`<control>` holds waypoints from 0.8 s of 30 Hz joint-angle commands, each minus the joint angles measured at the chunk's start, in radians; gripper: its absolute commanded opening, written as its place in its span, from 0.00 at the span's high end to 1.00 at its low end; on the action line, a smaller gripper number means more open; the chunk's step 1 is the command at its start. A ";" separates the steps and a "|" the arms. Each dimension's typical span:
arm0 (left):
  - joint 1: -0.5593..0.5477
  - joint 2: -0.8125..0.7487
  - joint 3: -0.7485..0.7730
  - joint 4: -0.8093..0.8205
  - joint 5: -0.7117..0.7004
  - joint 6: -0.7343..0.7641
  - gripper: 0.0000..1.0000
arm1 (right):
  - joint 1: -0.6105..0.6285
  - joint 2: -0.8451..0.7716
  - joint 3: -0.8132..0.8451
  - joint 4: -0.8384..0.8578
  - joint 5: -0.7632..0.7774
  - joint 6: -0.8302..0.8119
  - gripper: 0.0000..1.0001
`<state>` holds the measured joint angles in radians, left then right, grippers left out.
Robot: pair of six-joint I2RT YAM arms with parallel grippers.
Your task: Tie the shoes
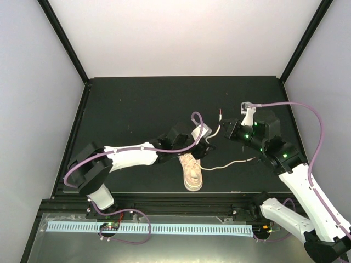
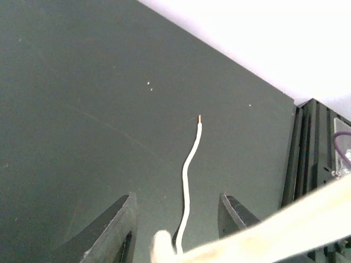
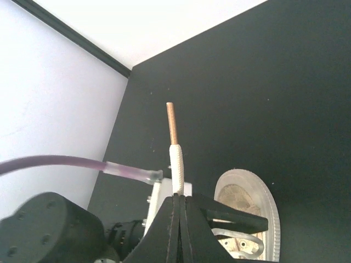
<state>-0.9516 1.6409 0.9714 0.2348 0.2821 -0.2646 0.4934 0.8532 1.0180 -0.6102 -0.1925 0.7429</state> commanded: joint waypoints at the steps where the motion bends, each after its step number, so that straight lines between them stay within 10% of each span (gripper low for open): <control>1: -0.006 0.003 -0.072 0.120 -0.022 -0.046 0.60 | 0.003 -0.013 0.040 -0.008 0.022 0.006 0.98; 13: -0.005 0.003 -0.133 0.203 -0.010 -0.102 0.98 | 0.004 -0.010 0.034 -0.010 0.037 0.002 0.98; 24: 0.015 -0.258 -0.312 0.077 -0.140 -0.136 0.98 | 0.005 0.180 -0.006 0.073 0.014 -0.075 0.98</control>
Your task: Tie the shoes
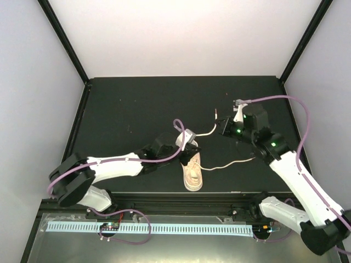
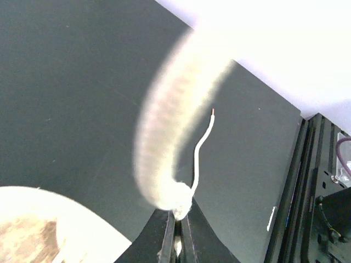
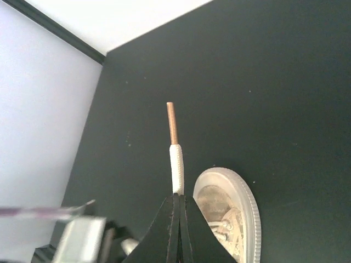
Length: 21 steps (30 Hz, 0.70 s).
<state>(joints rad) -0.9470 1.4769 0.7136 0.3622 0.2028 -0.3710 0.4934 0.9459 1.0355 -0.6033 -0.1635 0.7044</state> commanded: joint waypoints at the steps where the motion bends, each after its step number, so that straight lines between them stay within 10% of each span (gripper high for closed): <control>1: 0.014 -0.119 -0.089 -0.061 -0.068 -0.039 0.98 | 0.006 0.120 -0.032 0.087 -0.023 -0.039 0.98; 7: 0.044 -0.220 -0.178 -0.101 -0.032 -0.096 0.98 | 0.048 0.326 -0.007 0.140 0.026 -0.087 0.95; 13: 0.056 -0.264 -0.174 -0.172 -0.031 -0.134 0.98 | 0.042 0.441 0.038 0.084 0.116 -0.108 0.14; 21: 0.086 -0.254 -0.143 -0.246 0.033 -0.187 0.98 | -0.154 0.215 -0.182 -0.003 0.127 -0.053 0.04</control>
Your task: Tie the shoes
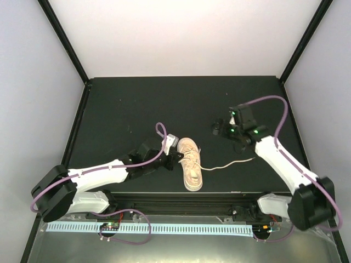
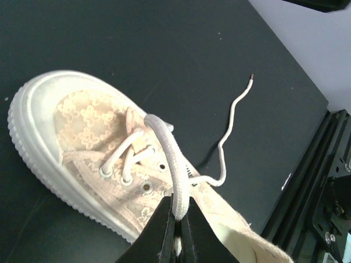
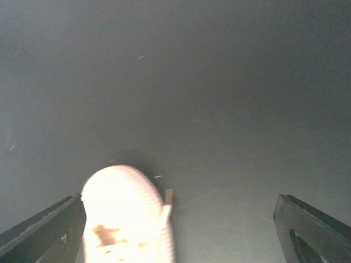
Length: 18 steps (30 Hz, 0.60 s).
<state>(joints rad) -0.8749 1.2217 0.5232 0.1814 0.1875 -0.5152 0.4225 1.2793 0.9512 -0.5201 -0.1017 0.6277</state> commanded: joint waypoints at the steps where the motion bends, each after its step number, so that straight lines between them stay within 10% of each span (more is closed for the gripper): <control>1: 0.018 0.009 0.061 -0.089 0.060 -0.045 0.98 | -0.098 -0.146 -0.126 -0.114 0.091 0.028 0.03; 18: 0.026 0.053 0.121 -0.116 0.206 -0.020 0.98 | -0.128 -0.123 -0.409 -0.074 0.045 0.195 0.17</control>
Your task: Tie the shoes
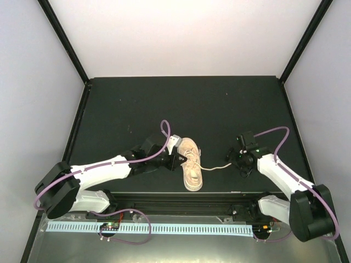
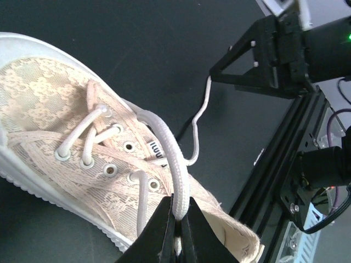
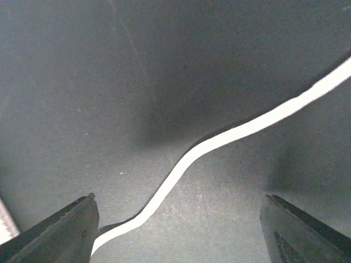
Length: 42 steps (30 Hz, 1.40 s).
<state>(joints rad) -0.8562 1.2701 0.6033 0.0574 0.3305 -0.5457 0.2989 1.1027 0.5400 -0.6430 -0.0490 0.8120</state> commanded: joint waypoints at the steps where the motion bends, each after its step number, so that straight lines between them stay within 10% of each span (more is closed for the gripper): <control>1: 0.008 0.005 0.040 0.011 0.066 0.012 0.98 | -0.004 0.066 0.004 0.051 -0.003 0.004 0.19; 9: 0.008 0.030 0.048 0.007 0.082 0.047 0.99 | -0.004 0.156 0.014 0.075 0.009 -0.027 0.36; 18: 0.010 0.072 0.108 -0.018 0.148 0.151 0.99 | -0.003 0.214 0.063 0.091 -0.040 -0.124 0.98; 30: 0.035 0.188 0.242 -0.067 0.226 0.097 0.98 | 0.001 -0.196 0.107 0.174 -0.234 -0.206 0.98; 42: 0.062 0.267 0.304 -0.075 0.336 0.189 0.96 | 0.094 -0.110 0.345 0.313 -0.384 -0.189 0.98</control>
<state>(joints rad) -0.8078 1.5188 0.8543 -0.0151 0.5961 -0.3969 0.3679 0.9470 0.8349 -0.3996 -0.3782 0.6312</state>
